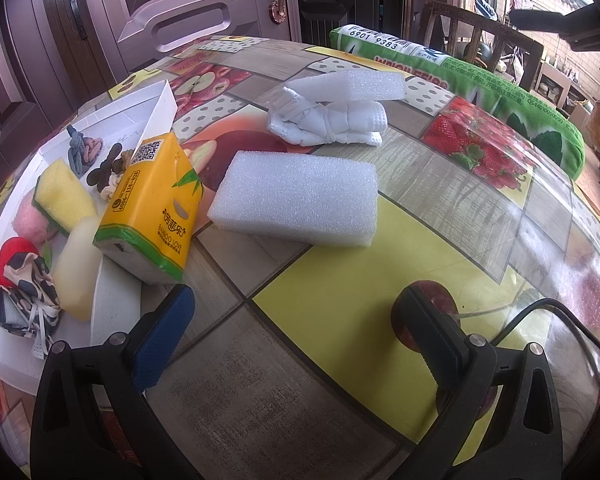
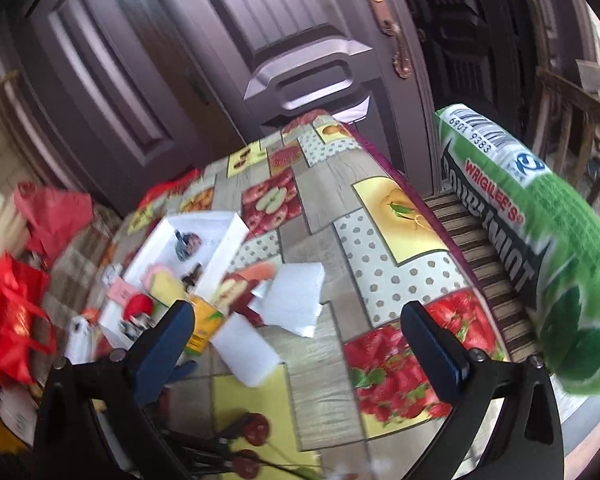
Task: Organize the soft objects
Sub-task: 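Grasp the white foam block with right tool while left tool approaches the white tissue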
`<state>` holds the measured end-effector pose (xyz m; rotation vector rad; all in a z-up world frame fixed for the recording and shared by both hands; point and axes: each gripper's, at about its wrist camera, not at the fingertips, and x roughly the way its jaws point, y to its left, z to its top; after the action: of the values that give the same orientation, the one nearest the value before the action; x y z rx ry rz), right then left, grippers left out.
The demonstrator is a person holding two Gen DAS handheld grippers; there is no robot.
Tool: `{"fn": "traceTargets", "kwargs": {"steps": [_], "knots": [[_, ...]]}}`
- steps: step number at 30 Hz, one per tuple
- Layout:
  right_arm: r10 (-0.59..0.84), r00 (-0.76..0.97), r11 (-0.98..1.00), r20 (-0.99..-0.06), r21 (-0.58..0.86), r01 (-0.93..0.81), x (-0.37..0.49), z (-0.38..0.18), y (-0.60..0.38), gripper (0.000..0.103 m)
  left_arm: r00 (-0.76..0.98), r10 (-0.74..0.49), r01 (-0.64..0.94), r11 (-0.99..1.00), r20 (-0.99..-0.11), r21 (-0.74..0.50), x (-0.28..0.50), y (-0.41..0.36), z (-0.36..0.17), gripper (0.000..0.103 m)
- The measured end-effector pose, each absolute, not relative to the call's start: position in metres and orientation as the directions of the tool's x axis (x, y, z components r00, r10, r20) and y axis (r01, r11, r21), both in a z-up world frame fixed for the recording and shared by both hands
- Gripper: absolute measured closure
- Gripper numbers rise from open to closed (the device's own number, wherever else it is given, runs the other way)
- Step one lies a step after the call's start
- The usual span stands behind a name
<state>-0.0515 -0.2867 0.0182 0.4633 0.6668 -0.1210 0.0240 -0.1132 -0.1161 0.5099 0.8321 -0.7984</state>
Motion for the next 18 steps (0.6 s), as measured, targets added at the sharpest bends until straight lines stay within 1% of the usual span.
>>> {"fn": "traceTargets", "kwargs": {"steps": [5,8,10,13,16,17,18], "knots": [[0.057,0.766,0.909,-0.641,0.349,0.225,-0.037,0.01,-0.296,0.0,0.429,-0.403,0.769,0.632,-0.808,0.094,0.025,-0.118,-0.116,0.001],[0.104,0.74,0.929,-0.665,0.33,0.166,-0.012,0.003,-0.296,0.0,0.407,-0.396,0.779,0.621,-0.823,0.086,0.021,-0.122,-0.112,0.001],[0.14,0.711,0.937,-0.689,0.325,0.129,0.009,-0.005,-0.294,0.0,0.38,-0.414,0.782,0.622,-0.827,0.048,0.015,-0.117,-0.104,0.001],[0.142,0.661,0.94,-0.737,0.31,0.143,0.039,-0.022,-0.292,0.0,0.375,-0.487,0.746,0.663,-0.789,-0.055,0.01,-0.098,-0.074,0.001],[0.166,0.613,0.937,-0.772,0.318,0.146,0.067,-0.041,-0.285,0.001,0.398,-0.506,0.714,0.694,-0.766,-0.088,0.017,-0.09,-0.05,0.001],[0.159,0.597,0.942,-0.786,0.302,0.146,0.074,-0.046,-0.282,0.003,0.407,-0.5,0.701,0.707,-0.765,-0.089,0.022,-0.091,-0.045,0.001],[0.148,0.579,0.949,-0.801,0.28,0.144,0.082,-0.052,-0.277,0.012,0.409,-0.497,0.695,0.713,-0.765,-0.092,0.026,-0.092,-0.043,0.001]]}}
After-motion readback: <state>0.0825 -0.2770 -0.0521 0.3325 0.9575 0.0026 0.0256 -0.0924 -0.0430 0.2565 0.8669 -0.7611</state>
